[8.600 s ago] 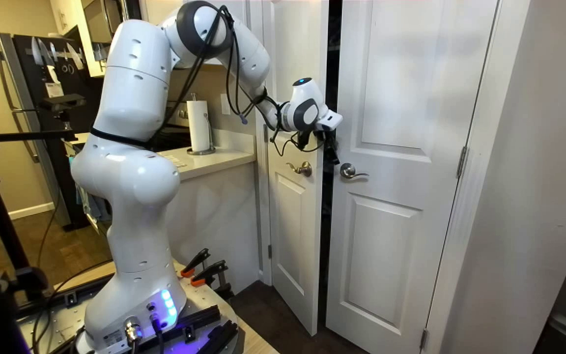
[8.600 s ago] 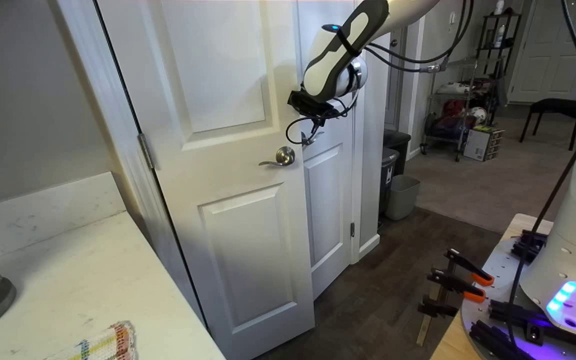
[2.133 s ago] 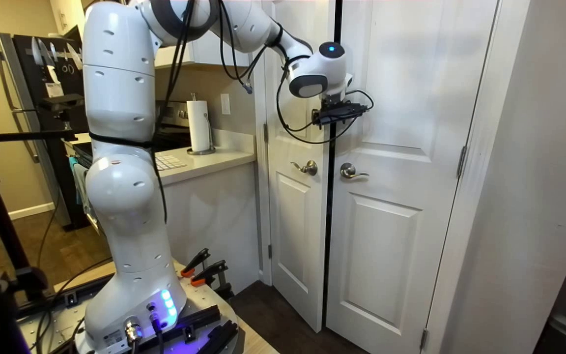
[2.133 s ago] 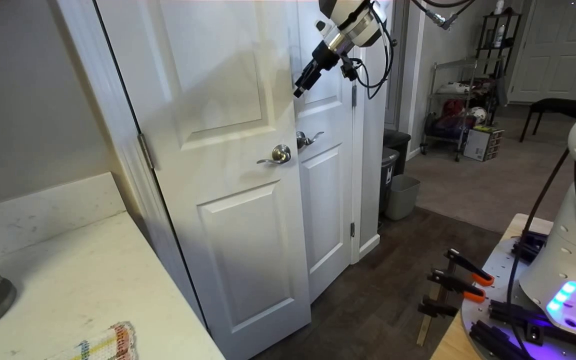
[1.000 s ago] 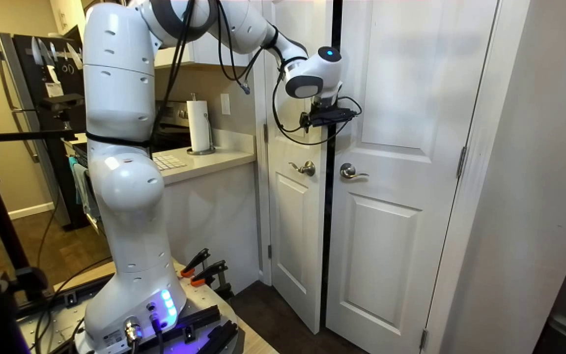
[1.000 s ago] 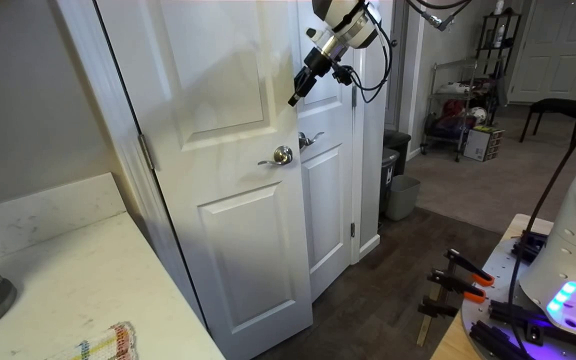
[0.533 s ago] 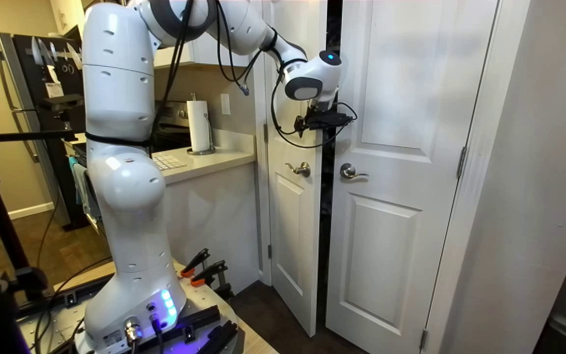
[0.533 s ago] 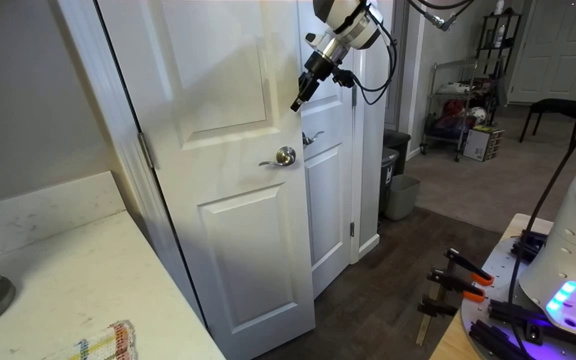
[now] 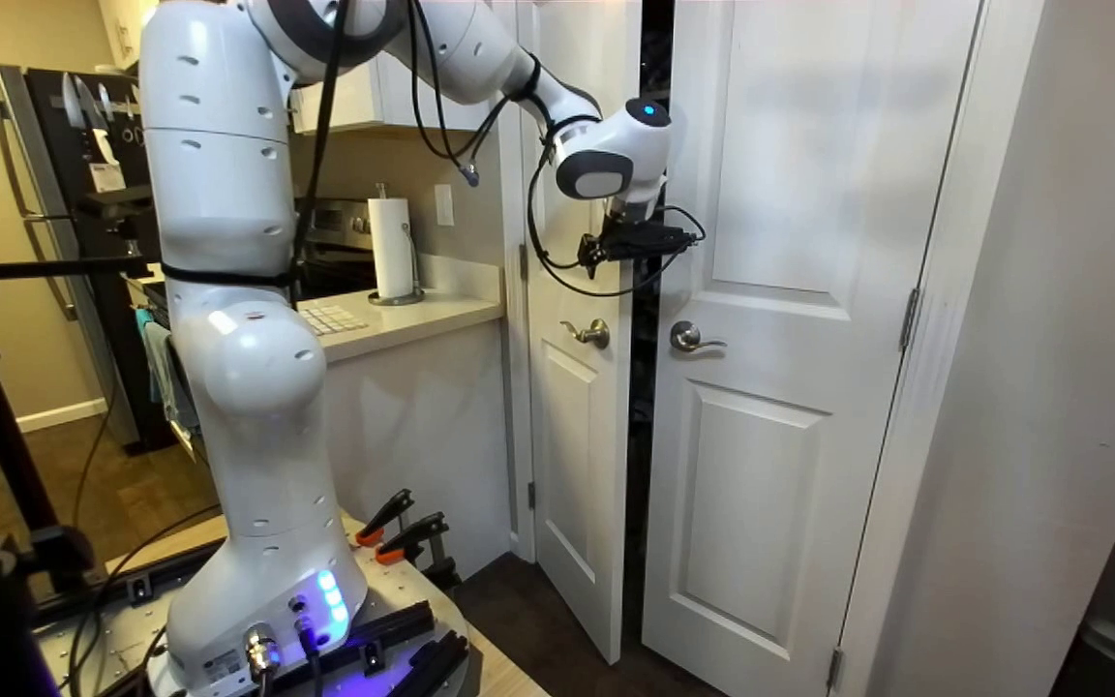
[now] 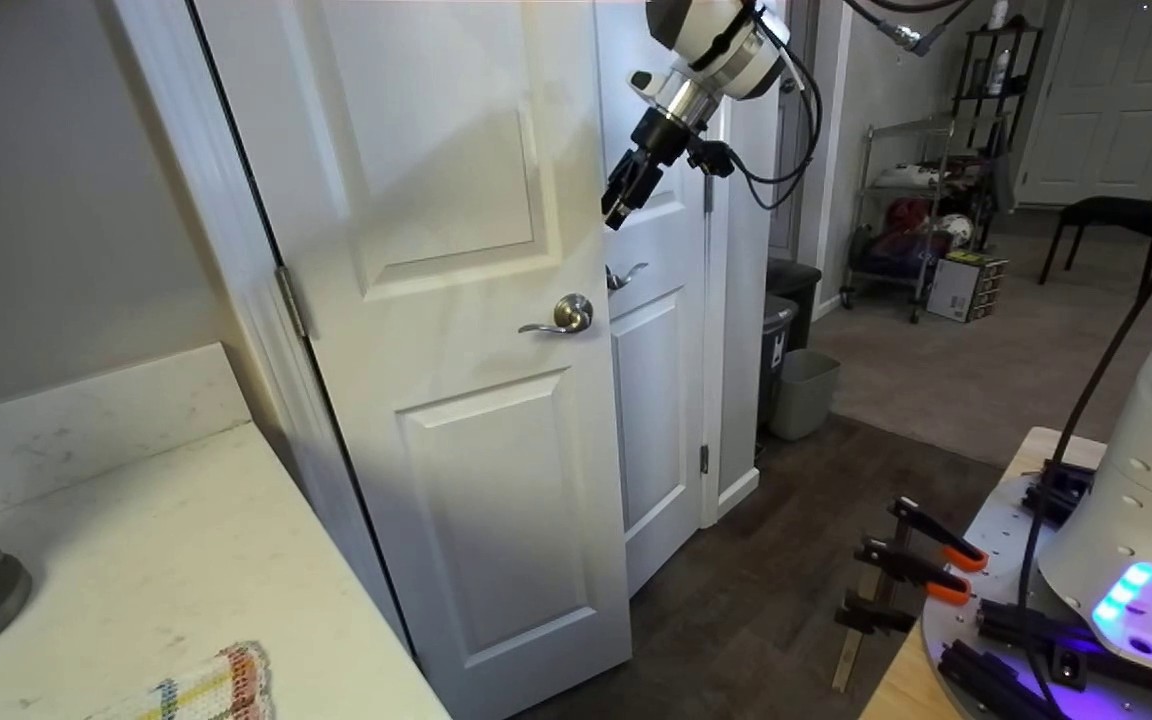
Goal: Open the left door
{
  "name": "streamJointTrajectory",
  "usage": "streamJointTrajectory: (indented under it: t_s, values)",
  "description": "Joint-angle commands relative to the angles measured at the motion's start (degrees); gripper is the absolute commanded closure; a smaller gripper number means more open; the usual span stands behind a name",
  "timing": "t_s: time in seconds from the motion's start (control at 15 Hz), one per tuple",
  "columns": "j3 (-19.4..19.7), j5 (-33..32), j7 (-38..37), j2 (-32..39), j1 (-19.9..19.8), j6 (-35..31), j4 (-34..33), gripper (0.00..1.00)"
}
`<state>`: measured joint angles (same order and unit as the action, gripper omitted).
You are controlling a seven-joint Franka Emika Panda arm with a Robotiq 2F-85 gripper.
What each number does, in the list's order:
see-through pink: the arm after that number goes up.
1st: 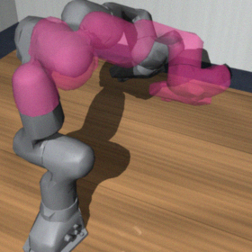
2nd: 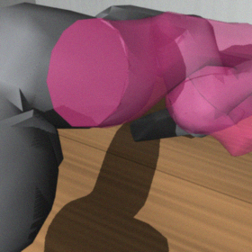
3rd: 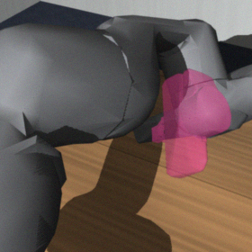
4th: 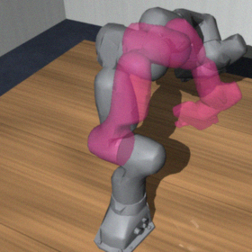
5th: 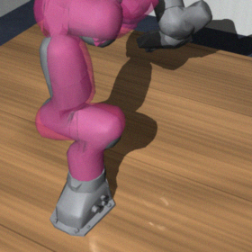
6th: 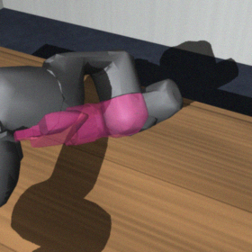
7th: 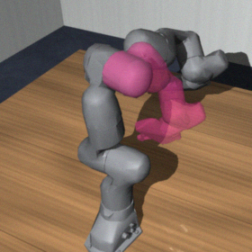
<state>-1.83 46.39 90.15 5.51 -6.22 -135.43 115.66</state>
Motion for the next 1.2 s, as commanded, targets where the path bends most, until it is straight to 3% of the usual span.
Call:
streamJointTrajectory:
  t_s: [0.0, 0.4, 0.8, 1.13]
  values:
    - [1.2, -0.6, -0.2, -3.4, 0.9, 0.8, 3.7, 0.00]
    - [1.3, -2.1, -1.7, -4.1, 2.1, 0.2, 5.5, 0.00]
    - [2.3, -12.9, -10.3, -5.5, 2.1, -4.7, 6.1, 0.00]
    - [2.0, -12.9, -10.7, -4.0, 2.7, -6.7, 3.5, 0.00]
